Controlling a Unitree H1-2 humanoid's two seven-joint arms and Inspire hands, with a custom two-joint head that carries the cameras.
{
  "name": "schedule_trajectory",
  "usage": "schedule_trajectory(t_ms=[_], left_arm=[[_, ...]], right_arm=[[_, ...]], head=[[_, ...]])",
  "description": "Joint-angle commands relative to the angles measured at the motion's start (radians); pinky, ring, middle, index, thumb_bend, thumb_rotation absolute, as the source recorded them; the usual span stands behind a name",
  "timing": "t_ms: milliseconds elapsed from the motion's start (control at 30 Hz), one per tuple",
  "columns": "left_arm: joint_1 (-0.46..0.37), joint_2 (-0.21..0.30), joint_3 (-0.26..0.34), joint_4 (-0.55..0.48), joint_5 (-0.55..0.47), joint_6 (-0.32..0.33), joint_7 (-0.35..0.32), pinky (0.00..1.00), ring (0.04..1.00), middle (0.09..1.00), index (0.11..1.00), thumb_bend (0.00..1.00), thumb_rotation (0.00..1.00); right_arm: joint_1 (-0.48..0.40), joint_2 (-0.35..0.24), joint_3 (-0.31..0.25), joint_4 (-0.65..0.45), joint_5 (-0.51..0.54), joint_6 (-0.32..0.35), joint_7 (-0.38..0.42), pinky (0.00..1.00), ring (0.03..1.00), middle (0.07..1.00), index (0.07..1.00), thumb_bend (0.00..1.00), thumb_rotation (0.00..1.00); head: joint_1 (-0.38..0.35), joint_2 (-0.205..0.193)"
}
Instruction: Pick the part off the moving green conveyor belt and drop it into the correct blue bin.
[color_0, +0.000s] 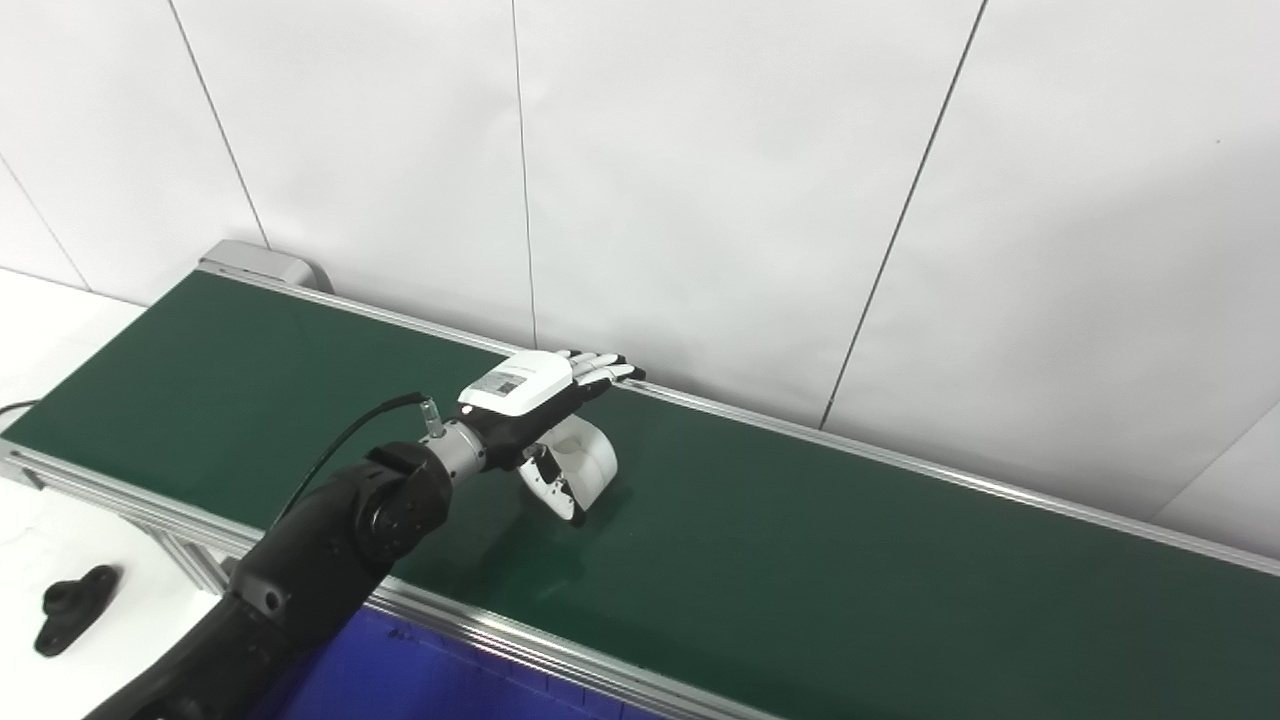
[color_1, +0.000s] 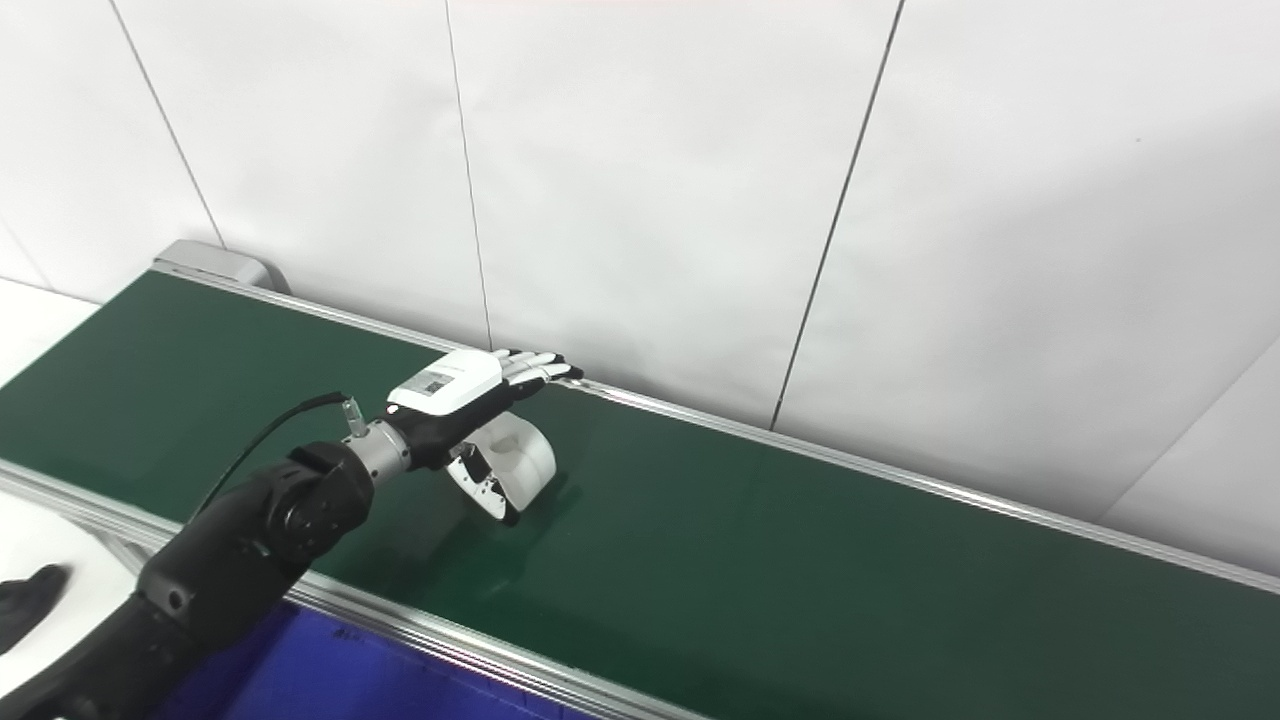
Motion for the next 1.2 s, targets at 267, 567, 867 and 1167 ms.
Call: schedule_trajectory(t_ms=[267, 567, 867, 1167], left_arm=[[-0.035, -0.001, -0.033, 0.146, 0.055, -0.089, 0.149, 0.81, 0.856, 0.881, 0.816, 0.81, 0.0], [-0.038, -0.073, -0.023, 0.274, -0.09, -0.234, 0.225, 0.38, 0.511, 0.663, 0.663, 0.44, 0.0], [-0.042, -0.134, 0.011, 0.339, -0.228, -0.314, 0.251, 0.38, 0.44, 0.497, 0.526, 0.48, 0.0], [-0.018, -0.146, 0.044, 0.311, -0.351, -0.323, 0.238, 0.36, 0.445, 0.498, 0.524, 0.48, 0.0]], right_arm=[[0.009, 0.002, -0.019, -0.041, -0.009, -0.047, 0.002, 0.8, 0.841, 0.857, 0.914, 0.88, 0.52], [0.021, 0.0, -0.031, -0.05, -0.017, -0.047, 0.008, 0.81, 0.852, 0.863, 0.919, 0.88, 0.53], [0.03, 0.011, -0.045, -0.057, -0.018, -0.047, 0.025, 0.8, 0.849, 0.871, 0.923, 0.86, 0.52], [0.037, 0.021, -0.054, -0.068, -0.015, -0.047, 0.037, 0.79, 0.851, 0.872, 0.923, 0.85, 0.52]], head=[[0.004, 0.01], [0.005, 0.018], [0.005, 0.023], [-0.007, 0.039]])
